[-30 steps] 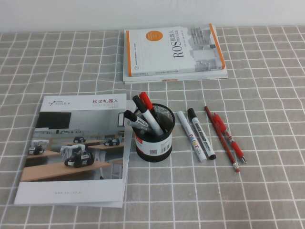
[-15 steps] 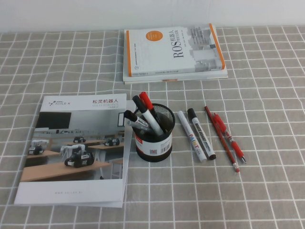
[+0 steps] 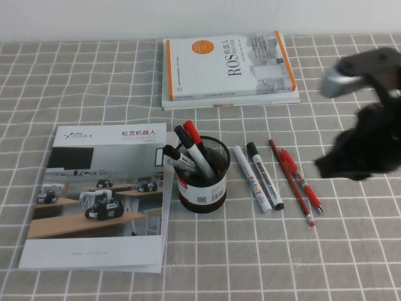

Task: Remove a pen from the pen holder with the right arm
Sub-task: 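Take a marker out of the pen holder and lay it on the table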

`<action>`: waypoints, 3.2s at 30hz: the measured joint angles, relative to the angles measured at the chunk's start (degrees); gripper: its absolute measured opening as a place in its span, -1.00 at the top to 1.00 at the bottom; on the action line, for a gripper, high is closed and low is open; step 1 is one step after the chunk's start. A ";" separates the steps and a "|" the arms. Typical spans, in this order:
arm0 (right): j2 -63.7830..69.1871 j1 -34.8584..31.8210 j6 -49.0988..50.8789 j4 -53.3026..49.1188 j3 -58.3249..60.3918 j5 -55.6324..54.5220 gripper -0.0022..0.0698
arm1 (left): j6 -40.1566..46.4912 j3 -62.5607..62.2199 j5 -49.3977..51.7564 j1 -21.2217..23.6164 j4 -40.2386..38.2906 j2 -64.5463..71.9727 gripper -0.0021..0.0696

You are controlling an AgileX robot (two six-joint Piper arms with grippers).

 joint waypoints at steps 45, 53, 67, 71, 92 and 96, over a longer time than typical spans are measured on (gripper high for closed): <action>39.73 11.13 -9.29 -4.05 -41.23 -3.92 0.13 | 0.00 0.00 0.00 0.00 0.00 0.00 0.95; 41.55 11.13 -10.41 -4.02 -41.52 -4.50 0.12 | 0.00 0.00 0.00 0.00 0.00 0.00 0.95; 42.01 11.13 -10.54 -3.30 -41.67 -6.27 0.12 | 0.00 0.00 0.00 0.00 0.00 0.00 0.95; 42.01 11.13 -10.57 -3.08 -41.67 -6.27 0.19 | 0.00 0.00 0.00 0.00 0.00 0.00 0.95; 42.37 11.13 -10.67 -2.96 -41.76 -5.01 0.75 | 0.00 0.00 0.00 0.00 0.00 0.00 0.95; 42.12 11.13 -10.67 -2.96 -41.76 -4.56 0.75 | 0.00 0.00 0.00 0.00 0.00 0.00 0.95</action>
